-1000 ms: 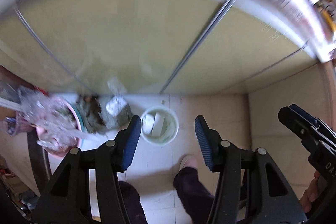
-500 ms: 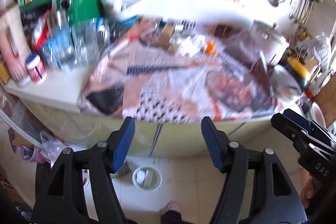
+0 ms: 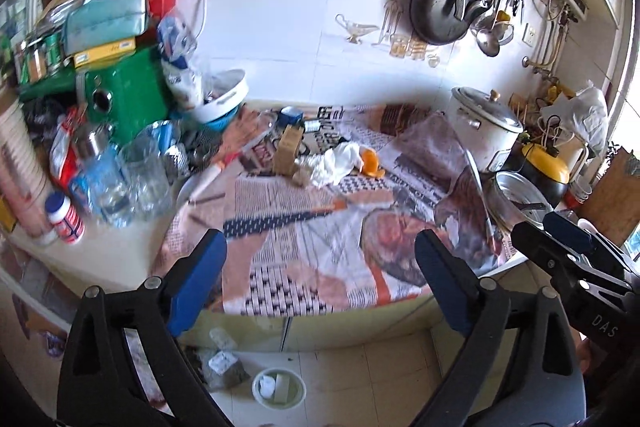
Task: Collect trash
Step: 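Raise both tools back up to the counter, then grasp the crumpled tissue with the left tool while the right tool grasps orange peel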
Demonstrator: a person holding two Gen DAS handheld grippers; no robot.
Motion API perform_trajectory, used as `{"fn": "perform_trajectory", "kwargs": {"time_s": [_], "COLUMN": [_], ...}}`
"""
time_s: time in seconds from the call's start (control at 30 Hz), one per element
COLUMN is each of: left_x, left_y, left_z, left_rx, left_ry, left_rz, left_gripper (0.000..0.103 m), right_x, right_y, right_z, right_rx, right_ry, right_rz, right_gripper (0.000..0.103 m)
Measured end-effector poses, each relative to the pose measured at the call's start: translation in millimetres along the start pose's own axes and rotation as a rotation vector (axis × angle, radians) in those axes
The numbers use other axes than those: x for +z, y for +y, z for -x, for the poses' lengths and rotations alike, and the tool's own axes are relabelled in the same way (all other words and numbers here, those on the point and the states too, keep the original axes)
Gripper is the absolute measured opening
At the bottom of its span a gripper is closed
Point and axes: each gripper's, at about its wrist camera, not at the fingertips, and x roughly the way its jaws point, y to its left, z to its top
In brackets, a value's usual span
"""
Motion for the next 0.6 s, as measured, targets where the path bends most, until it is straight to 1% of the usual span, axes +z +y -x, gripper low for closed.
{"fn": "perform_trajectory", "kwargs": {"time_s": [0.07,0.23,0.33,0.43,0.5,0.6], "left_x": [9,31,41,51,55,59], "left_y": [5,20,29,35,36,36], "left_z": [-7,-35,-58,-87,-106,-134], "left_rx": [-0.018,-0.056,-0.049,-0.045,-0.047,-0.026], "left_ry": [-0.005,0.004,0.018,0.059,0.082,0.103], "left_rz": [-0.014,-0.048,-0.043,-0.034,-0.034,-0.028], "left_gripper": [0.096,0.097,0.097,0.097,0.097,0.097], "right_x": [7,20,26,35,40,48], "right_y": [0,-1,-4,-10,-18,-35], "right_z": [-6,-29,-44,-63,-76,-101], "right_rx": [-0.012,-0.078,-0.102,-0.129,-0.145,-0.154], "right_ry": [-0.001,-0.013,-0.012,0.003,0.011,0.029], "right_rz": [-0.018,-0.065,-0.075,-0.075,-0.076,-0.087], "right_gripper": [0.072,0.073,0.073,0.073,0.073,0.073]}}
